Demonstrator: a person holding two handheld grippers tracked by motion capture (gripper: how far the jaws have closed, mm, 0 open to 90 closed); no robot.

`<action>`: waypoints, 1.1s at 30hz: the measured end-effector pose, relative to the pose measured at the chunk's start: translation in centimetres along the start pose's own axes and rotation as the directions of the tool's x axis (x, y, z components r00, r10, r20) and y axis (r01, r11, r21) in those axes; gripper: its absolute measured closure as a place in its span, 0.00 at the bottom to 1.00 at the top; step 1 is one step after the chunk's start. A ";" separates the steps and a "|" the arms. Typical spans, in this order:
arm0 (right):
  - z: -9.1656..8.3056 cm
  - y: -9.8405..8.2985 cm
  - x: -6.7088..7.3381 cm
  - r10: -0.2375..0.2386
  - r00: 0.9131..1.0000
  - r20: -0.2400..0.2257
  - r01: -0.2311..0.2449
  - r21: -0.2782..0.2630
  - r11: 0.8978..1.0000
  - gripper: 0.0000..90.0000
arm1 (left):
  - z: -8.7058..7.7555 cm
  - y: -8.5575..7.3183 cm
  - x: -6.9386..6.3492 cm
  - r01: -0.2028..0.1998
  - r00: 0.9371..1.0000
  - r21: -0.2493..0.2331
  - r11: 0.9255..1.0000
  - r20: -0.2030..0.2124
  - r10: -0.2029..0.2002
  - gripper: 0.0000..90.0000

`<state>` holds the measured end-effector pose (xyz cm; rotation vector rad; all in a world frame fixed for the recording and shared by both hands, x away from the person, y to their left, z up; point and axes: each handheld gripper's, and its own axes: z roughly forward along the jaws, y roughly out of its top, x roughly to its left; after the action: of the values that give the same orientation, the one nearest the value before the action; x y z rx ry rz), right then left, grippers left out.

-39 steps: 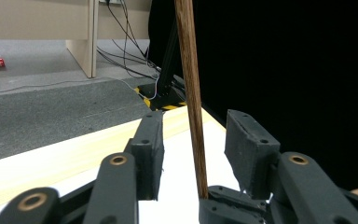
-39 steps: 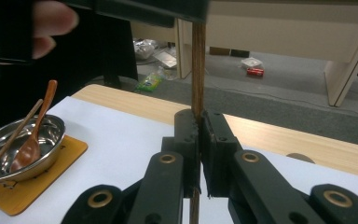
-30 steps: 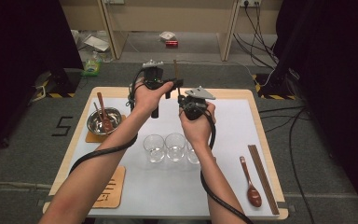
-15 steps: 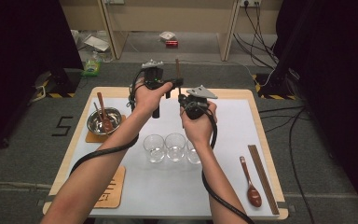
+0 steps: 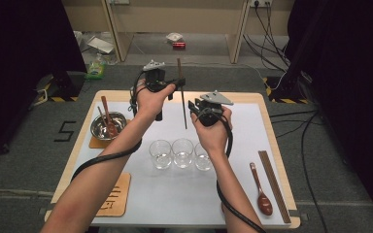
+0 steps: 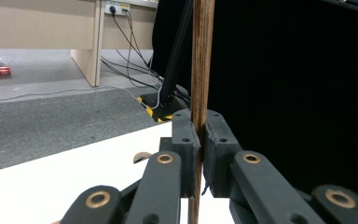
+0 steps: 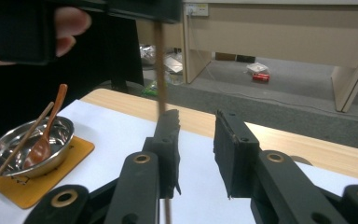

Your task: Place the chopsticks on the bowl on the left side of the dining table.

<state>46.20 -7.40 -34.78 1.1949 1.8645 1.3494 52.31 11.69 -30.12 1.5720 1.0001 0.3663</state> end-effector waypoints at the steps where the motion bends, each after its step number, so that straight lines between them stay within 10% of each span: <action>1: -0.2 -0.1 -0.1 0.007 1.000 0.003 -0.007 0.002 1.000 0.77 | -0.2 0.0 0.1 -0.003 1.000 -0.003 1.000 -0.003 0.003 0.93; 33: -4.6 -5.0 -6.6 0.092 0.986 0.142 -0.098 0.035 0.995 0.69 | -9.2 -1.4 4.9 0.007 0.994 -0.070 0.998 -0.104 -0.014 0.94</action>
<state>43.72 -15.89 -38.31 1.3791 1.7646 1.2461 48.10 21.38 -30.27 1.4970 1.0649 0.4753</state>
